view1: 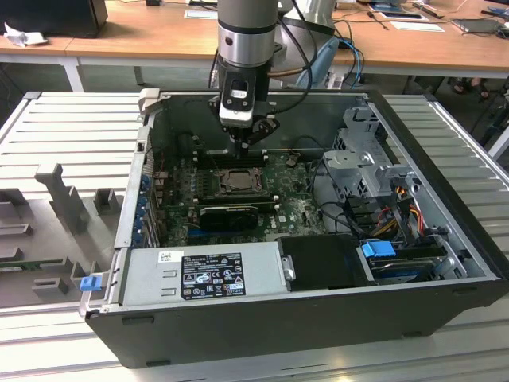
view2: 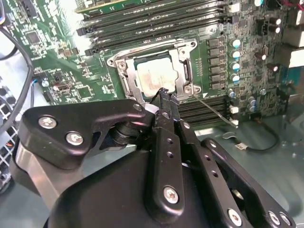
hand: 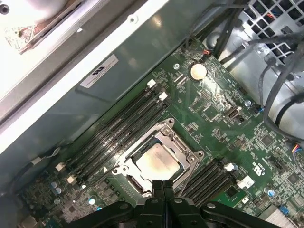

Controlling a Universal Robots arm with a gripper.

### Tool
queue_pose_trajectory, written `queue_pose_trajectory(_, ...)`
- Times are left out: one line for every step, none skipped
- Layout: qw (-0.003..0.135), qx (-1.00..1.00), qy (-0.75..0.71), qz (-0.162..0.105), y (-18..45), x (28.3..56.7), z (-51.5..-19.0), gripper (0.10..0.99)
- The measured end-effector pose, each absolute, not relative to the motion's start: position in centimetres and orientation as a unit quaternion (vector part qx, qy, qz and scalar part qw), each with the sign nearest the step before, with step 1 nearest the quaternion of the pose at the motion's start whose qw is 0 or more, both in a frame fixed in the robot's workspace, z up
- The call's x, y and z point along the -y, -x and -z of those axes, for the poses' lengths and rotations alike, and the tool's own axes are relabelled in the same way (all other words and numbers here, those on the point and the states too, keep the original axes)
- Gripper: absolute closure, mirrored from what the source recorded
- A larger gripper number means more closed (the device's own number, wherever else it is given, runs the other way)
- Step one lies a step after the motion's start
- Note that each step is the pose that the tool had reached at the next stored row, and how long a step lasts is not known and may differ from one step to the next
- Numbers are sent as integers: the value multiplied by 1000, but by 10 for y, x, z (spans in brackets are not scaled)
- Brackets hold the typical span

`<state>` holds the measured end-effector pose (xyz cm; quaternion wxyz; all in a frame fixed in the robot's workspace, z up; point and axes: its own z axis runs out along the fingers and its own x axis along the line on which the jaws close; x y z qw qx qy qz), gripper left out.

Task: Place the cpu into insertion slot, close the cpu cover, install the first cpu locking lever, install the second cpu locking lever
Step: 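Install the first cpu locking lever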

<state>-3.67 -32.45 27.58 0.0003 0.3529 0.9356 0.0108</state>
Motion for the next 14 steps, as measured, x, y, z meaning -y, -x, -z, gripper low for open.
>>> queue_pose_trajectory(0,-938,-346,-11,37,325,-276,980)
queue_pose_trajectory(0,-941,-338,-11,37,325,-276,980)
queue_pose_trajectory(0,-943,-331,-11,37,325,-276,980)
queue_pose_trajectory(0,-946,-324,-11,37,325,-276,980)
queue_pose_trajectory(0,-947,-320,-11,37,325,-276,980)
queue_pose_trajectory(0,-949,-315,-11,37,325,-276,980)
queue_pose_trajectory(0,-951,-309,-11,37,325,-276,980)
queue_pose_trajectory(0,-953,-304,-11,37,325,-276,980)
queue_pose_trajectory(0,-954,-299,-11,37,325,-276,980)
queue_pose_trajectory(0,-956,-292,-11,37,325,-276,980)
queue_pose_trajectory(0,-958,-288,-11,37,325,-276,980)
queue_pose_trajectory(-1,-959,-285,-11,37,325,-276,980)
queue_pose_trajectory(-1,-961,-276,-11,37,325,-276,980)
queue_pose_trajectory(-1,-963,-271,-11,37,325,-276,980)
